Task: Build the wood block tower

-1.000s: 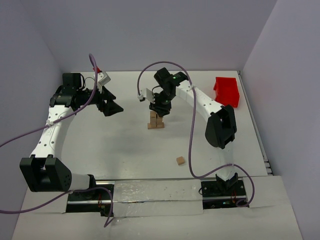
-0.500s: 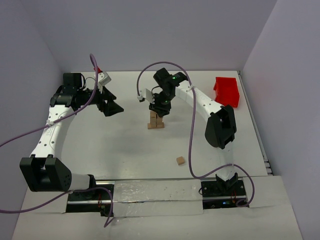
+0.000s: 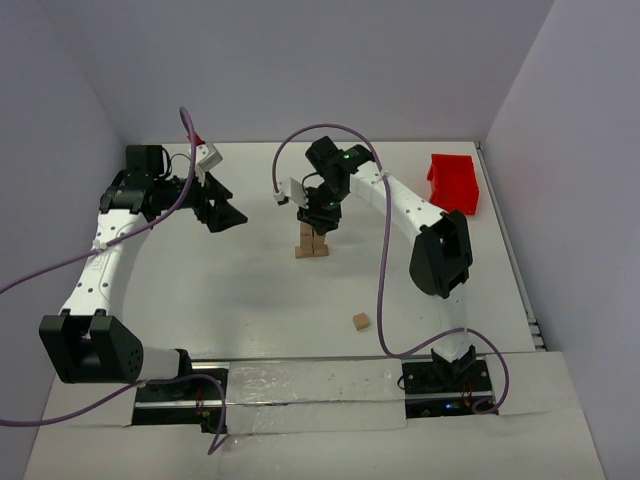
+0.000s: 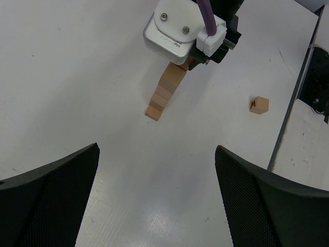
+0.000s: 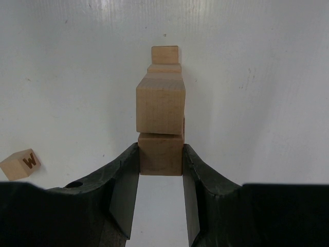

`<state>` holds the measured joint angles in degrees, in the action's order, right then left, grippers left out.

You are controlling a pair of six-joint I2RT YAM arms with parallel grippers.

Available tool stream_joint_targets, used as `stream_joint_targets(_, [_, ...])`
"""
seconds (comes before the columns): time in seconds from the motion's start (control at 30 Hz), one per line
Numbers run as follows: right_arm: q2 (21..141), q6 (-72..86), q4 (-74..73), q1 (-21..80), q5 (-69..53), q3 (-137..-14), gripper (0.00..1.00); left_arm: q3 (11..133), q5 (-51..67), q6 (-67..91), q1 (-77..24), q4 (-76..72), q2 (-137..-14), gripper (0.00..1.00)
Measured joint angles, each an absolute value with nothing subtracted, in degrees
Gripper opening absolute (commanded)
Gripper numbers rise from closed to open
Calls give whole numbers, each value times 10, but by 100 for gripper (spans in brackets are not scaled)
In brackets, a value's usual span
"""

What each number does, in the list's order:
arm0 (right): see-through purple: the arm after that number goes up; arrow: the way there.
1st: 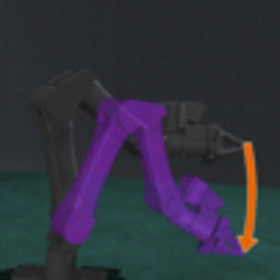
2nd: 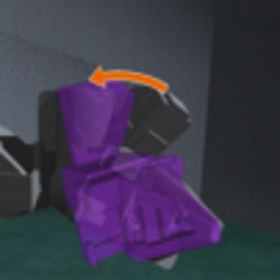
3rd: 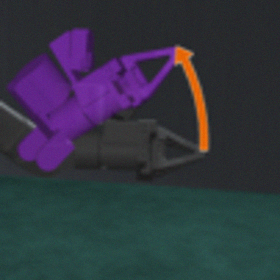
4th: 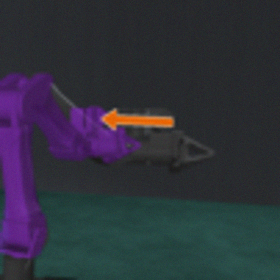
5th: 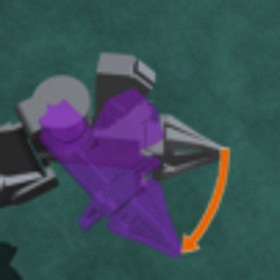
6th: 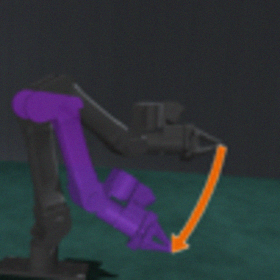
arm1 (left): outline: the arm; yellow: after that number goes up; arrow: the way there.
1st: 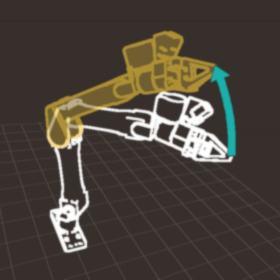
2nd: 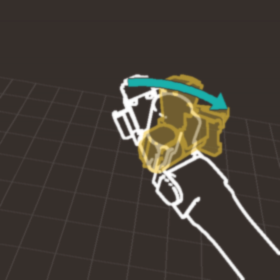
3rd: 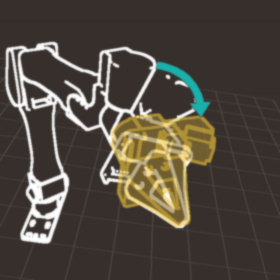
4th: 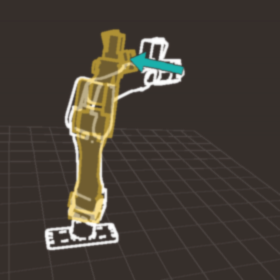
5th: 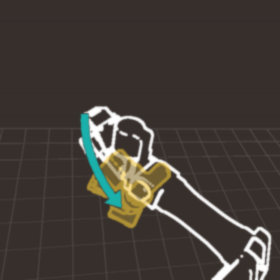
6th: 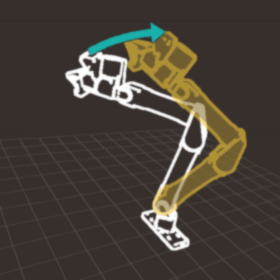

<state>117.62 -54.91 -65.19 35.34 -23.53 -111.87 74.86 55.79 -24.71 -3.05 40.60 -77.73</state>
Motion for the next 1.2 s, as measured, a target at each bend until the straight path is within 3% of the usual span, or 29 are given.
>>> stream_joint_targets(0.37, [1176,-549,-652,355,-234,-1119,34,750,557,-247,-34,406,-779,99])
stream_joint_targets(0.93, [1176,-547,-651,355,-234,-1119,35,750,554,-247,-34,410,-780,99])
stream_joint_targets(1.2, [1176,-546,-651,359,-233,-1119,42,750,553,-248,-34,410,-780,99])
